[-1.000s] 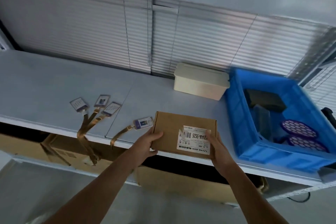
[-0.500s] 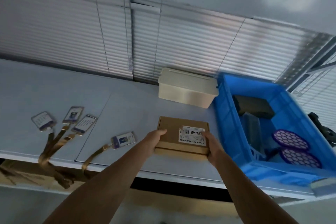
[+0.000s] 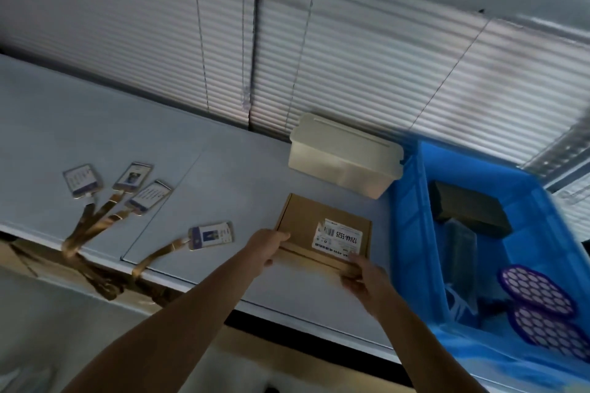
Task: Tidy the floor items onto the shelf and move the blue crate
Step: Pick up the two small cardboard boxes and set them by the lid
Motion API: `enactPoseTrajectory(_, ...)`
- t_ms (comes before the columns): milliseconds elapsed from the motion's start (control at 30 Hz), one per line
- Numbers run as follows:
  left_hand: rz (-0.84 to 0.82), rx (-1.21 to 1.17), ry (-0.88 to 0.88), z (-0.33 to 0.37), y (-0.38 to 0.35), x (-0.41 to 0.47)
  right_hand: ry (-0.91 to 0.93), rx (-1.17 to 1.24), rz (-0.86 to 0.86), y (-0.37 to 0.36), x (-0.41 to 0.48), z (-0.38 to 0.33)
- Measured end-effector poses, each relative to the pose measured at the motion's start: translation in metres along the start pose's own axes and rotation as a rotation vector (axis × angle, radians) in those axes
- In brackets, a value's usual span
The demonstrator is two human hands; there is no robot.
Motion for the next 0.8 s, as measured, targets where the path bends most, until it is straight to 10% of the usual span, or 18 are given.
enactPoseTrajectory(800, -0.018, -0.167, -0.169, 0.049, -0.018, 0.029, 0.109, -0.042, 0.112, 0.013, 0.07, -0.059)
Point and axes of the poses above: each hand's wrist, its own x-axis towards the middle knuckle, its own y-axis out of the back of the hand, z = x × y, the point moved 6 cm from there along x, towards the middle knuckle, and after that the axes turned 9 degrees about -x, right-handed, at the moved point
